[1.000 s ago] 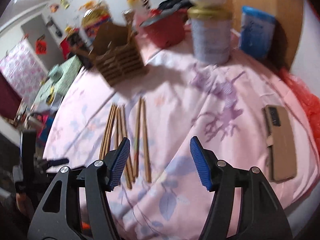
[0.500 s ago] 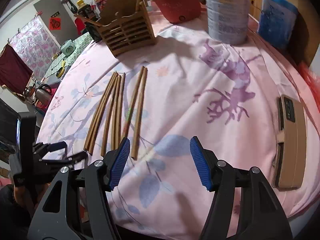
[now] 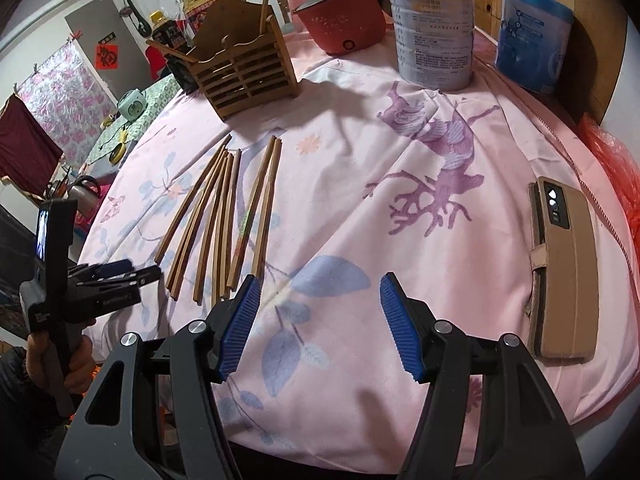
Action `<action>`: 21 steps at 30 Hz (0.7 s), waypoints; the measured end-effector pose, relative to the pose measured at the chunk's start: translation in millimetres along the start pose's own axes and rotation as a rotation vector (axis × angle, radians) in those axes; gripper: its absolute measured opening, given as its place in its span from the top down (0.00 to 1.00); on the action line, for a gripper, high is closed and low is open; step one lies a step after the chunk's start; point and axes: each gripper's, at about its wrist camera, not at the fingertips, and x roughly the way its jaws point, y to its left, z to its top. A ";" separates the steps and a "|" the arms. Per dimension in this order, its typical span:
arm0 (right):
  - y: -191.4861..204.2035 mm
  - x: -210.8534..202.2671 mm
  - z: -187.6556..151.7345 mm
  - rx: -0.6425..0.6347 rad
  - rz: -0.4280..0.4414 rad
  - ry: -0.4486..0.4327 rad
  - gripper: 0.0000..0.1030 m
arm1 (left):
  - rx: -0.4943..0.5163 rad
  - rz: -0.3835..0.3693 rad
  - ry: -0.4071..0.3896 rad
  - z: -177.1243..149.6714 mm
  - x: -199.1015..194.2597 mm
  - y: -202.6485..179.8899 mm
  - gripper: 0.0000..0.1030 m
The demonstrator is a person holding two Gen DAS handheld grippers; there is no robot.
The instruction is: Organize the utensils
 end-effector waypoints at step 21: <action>54.9 45.2 -14.2 -0.231 0.116 0.051 0.76 | -0.024 -0.044 -0.127 15.9 -57.1 11.8 0.95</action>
